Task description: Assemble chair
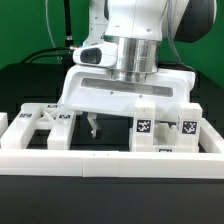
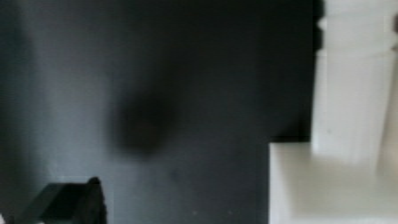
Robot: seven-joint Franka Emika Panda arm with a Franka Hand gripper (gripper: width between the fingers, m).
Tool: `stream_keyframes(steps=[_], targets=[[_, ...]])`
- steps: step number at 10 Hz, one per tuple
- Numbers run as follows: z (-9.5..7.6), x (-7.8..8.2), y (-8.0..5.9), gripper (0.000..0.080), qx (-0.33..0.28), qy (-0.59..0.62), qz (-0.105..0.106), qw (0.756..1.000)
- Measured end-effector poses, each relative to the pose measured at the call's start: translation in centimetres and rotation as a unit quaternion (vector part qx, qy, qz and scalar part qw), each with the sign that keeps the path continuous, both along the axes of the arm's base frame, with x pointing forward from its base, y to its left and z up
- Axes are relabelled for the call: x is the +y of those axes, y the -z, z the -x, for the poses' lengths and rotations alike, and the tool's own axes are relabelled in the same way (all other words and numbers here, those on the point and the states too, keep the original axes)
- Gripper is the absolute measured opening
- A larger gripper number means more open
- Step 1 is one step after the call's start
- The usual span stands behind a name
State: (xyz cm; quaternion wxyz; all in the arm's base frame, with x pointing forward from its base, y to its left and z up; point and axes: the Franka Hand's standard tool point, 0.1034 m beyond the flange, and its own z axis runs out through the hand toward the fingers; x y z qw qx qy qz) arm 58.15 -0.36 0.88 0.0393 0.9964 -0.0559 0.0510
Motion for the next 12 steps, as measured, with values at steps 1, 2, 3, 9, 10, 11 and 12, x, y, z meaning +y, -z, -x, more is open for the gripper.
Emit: stream_keyframes(steps=[1, 2, 3, 9, 10, 11, 12], targets=[[0.1, -0.1, 0.0, 0.0567, 0.001, 0.001, 0.000, 1.000], [0.1, -0.1, 0.1, 0.0373, 0.001, 0.001, 0.000, 1.000], [0.1, -0.2, 0.1, 0.0373, 0.001, 0.001, 0.000, 1.000], [0.0, -0.3, -0.6, 0.0037, -0.003, 0.004, -0.001, 1.000], [0.1, -0.4, -1.0, 0.0034, -0.004, 0.002, -0.003, 1.000], [0.2, -0.6, -1.8, 0.0034, 0.000, -0.004, -0.007, 1.000], [0.3, -1.2, -3.7, 0.0034, 0.014, -0.029, -0.016, 0.999]])
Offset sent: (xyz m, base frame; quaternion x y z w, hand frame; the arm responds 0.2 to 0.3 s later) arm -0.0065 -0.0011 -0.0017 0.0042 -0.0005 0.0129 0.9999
